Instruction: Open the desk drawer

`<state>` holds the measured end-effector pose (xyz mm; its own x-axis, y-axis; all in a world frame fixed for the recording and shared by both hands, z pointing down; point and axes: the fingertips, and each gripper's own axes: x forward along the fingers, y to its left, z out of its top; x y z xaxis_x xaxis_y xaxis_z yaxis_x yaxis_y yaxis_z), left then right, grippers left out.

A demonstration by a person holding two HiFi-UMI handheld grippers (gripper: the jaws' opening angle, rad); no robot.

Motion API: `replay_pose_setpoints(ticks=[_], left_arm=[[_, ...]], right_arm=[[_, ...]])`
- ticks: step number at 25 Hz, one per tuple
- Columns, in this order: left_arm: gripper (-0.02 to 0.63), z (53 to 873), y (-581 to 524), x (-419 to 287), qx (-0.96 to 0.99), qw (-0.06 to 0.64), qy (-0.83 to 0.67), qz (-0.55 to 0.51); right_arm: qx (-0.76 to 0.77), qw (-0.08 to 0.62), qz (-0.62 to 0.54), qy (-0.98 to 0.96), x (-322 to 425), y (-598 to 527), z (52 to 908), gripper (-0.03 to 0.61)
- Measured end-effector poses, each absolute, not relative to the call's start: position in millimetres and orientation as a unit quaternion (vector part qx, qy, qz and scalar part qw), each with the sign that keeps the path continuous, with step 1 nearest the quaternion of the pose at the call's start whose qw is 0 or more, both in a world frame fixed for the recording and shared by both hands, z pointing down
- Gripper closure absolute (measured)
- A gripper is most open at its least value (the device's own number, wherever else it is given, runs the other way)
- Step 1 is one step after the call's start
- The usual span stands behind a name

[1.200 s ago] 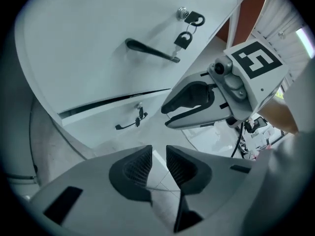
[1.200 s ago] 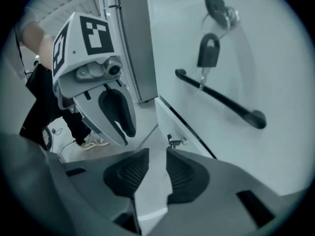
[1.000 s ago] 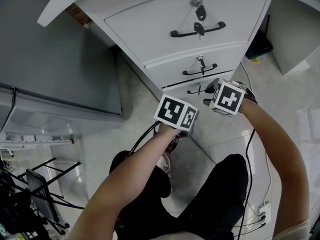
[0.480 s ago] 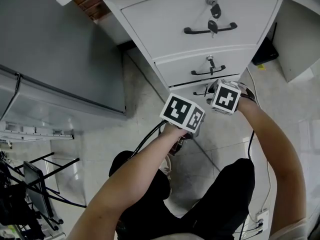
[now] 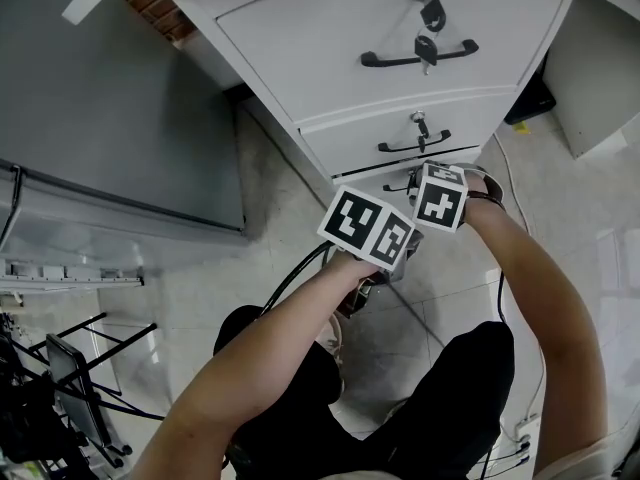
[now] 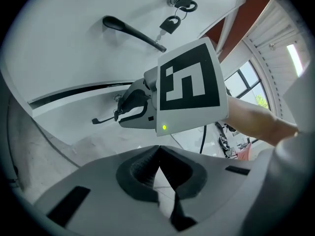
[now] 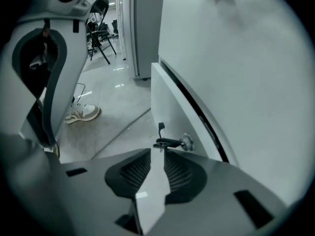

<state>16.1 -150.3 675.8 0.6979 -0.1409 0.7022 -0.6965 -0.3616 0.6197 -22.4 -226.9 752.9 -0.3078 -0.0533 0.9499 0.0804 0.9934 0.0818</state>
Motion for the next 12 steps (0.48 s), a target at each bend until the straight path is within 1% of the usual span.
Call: replay_pose_setpoints(ticks=[6, 12], left_arm=[[0.604, 681, -153, 3, 0.772, 0.495, -0.276, 0.287], [0.604, 676, -152, 10, 0.778, 0.494, -0.267, 0.282]], right_arm=[[-0.008, 0.586, -0.051, -0.808, -24, -226, 767, 0.500], [0.004, 0.581, -0.061, -0.812, -27, -229, 774, 0.530]])
